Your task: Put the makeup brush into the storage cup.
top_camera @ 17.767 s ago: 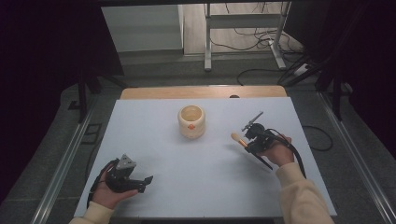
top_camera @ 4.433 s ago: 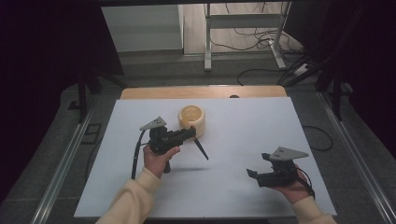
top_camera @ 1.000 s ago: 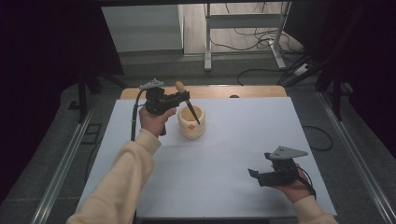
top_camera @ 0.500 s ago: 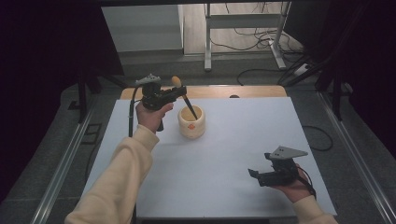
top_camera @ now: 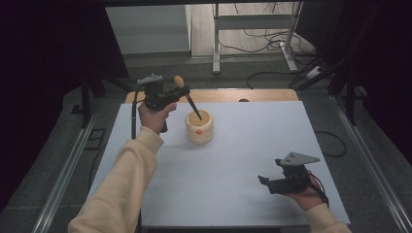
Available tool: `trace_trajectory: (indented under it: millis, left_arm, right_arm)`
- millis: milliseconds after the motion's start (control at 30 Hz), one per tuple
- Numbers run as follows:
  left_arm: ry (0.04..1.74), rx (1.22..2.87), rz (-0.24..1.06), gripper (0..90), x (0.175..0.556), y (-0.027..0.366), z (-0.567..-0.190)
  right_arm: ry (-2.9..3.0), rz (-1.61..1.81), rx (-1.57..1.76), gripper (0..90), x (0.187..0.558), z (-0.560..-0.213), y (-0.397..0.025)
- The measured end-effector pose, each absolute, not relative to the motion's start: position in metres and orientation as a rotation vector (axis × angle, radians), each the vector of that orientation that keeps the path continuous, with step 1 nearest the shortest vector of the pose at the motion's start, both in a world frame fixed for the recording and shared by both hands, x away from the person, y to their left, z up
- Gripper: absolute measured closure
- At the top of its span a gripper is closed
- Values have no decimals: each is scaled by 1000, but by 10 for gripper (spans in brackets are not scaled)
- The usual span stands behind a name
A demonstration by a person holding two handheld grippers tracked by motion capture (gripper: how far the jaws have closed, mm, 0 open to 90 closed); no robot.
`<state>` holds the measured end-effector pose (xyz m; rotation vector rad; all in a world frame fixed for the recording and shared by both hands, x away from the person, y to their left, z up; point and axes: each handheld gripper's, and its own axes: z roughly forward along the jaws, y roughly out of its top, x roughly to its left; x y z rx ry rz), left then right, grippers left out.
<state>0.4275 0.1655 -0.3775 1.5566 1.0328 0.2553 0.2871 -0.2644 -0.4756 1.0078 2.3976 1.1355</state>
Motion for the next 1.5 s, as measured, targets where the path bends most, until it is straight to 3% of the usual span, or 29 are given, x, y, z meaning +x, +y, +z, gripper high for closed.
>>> trace_trajectory:
  millis: [1500]
  left_arm:
    - [1102, 1662, 263, 782, 446, 151, -417]
  right_arm:
    - [2407, 1120, 1003, 113, 286, -478, -264]
